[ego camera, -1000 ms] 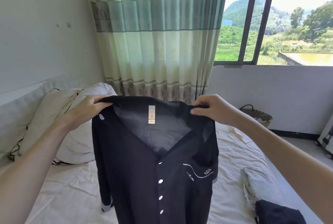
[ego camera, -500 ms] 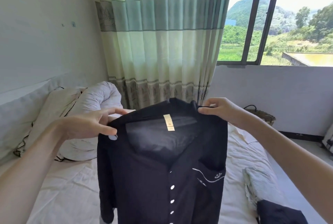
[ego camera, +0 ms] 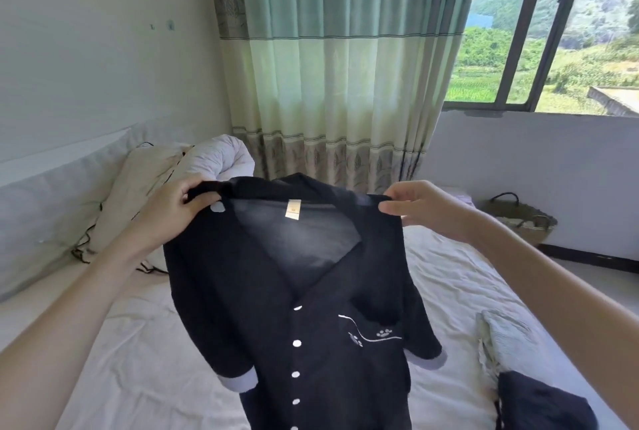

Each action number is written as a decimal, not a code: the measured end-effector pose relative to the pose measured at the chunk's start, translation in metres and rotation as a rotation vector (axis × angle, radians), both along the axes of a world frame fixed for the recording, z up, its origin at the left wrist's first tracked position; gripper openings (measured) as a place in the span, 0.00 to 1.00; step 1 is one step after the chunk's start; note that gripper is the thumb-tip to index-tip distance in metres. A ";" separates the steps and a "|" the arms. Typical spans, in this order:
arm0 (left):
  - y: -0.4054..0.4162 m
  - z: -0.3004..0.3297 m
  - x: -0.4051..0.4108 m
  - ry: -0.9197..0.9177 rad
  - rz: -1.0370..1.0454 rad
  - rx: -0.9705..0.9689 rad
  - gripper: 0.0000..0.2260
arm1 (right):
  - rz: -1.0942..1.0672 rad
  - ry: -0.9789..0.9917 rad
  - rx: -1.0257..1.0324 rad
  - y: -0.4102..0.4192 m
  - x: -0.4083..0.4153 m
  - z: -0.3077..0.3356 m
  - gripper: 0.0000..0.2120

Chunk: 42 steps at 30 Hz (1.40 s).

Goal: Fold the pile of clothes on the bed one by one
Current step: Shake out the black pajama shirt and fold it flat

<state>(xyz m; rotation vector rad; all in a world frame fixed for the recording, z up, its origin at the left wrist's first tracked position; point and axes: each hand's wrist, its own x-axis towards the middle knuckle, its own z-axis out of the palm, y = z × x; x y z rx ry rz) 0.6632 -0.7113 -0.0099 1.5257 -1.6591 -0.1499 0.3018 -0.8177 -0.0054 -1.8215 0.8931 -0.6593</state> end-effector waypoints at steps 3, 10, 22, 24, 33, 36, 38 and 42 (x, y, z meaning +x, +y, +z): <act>0.022 -0.004 0.001 -0.037 0.050 0.038 0.16 | -0.033 -0.039 0.014 0.009 0.015 -0.019 0.06; 0.076 -0.001 0.009 -0.168 0.270 0.041 0.06 | -0.148 0.114 -0.390 0.027 0.052 -0.042 0.08; 0.187 -0.002 0.049 -0.163 0.406 0.052 0.12 | -0.046 0.099 -0.305 0.063 0.131 -0.071 0.16; 0.205 -0.010 0.060 -0.132 0.442 0.062 0.12 | 0.012 0.017 -0.069 0.077 0.149 -0.071 0.18; 0.316 -0.070 0.099 0.003 0.600 0.013 0.02 | 0.004 -0.100 -0.266 0.183 0.200 -0.067 0.13; 0.339 -0.078 0.102 0.079 0.546 -0.016 0.11 | -0.044 -0.150 -0.225 0.210 0.204 -0.079 0.14; 0.346 -0.069 0.104 0.102 0.526 -0.060 0.13 | -0.043 -0.246 -0.054 0.224 0.207 -0.077 0.14; 0.361 -0.047 0.108 0.228 0.436 -0.170 0.15 | -0.013 -0.426 0.107 0.246 0.211 -0.055 0.15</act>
